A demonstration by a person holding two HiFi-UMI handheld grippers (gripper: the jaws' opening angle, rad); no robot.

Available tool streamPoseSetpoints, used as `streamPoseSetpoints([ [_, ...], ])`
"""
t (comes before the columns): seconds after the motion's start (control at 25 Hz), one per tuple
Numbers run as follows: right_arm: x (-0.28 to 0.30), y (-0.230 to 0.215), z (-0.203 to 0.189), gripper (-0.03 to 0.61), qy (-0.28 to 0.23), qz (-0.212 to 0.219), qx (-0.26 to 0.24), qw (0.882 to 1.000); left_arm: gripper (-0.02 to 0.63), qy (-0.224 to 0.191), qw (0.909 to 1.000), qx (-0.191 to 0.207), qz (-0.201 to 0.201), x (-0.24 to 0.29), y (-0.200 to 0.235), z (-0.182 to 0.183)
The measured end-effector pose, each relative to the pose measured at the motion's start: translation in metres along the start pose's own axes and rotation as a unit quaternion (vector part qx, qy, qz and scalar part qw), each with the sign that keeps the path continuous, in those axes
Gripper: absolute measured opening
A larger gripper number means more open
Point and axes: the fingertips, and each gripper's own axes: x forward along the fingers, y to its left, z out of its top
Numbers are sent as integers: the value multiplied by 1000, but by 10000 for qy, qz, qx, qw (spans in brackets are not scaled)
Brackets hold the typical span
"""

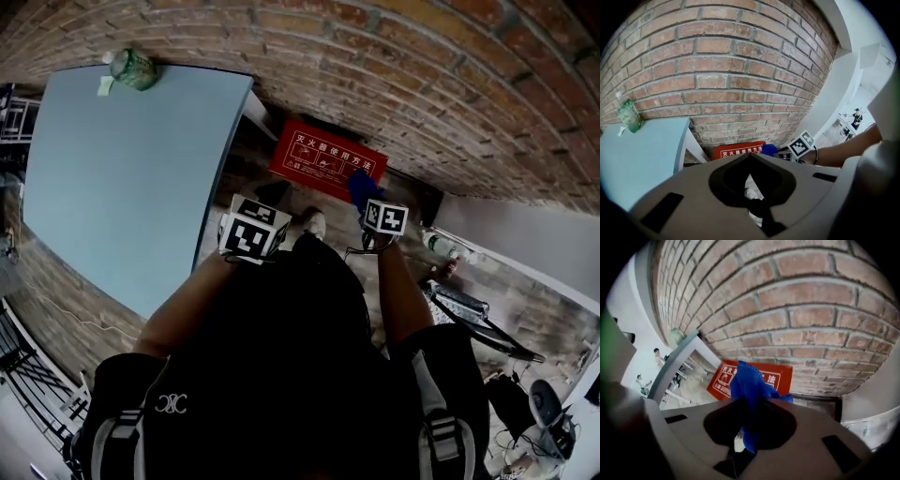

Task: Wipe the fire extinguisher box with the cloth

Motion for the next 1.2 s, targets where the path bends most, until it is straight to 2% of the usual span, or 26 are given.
streamPoseSetpoints([
  [0.08, -25, 5, 22, 60, -575, -70, -15, 9983, 9, -195, 9998, -13, 3, -1, -2, 15],
  [0.16, -60, 10, 55, 60, -1240, -286, -92, 9918, 9, -466, 9989, -11, -1, 0, -5, 33],
  [0.32, -138, 27, 117, 60, -2394, -681, -501, 9672, 9, -989, 9950, 14, -135, -2, -14, 67],
  [0.56, -230, 68, 171, 60, -3392, -635, -1015, 9331, 9, -1812, 9828, -27, -347, -15, -34, 108],
  [0.72, -275, 95, 199, 60, -4040, -399, -1210, 9058, 9, -2247, 9737, 80, -361, -26, -39, 131],
  [0.8, -292, 108, 210, 60, -4258, -346, -1303, 8947, 9, -2380, 9707, 42, -336, -31, -37, 140],
  [0.92, -307, 124, 220, 60, -4404, -200, -1399, 8866, 9, -2503, 9677, -59, -281, -36, -33, 149],
  [1.04, -311, 132, 225, 58, -4417, -11, -1440, 8855, 9, -2522, 9674, -100, -218, -36, -31, 156],
  [1.2, -309, 130, 225, 58, -4339, -9, -1336, 8910, 9, -2521, 9674, -98, -234, -36, -30, 156],
])
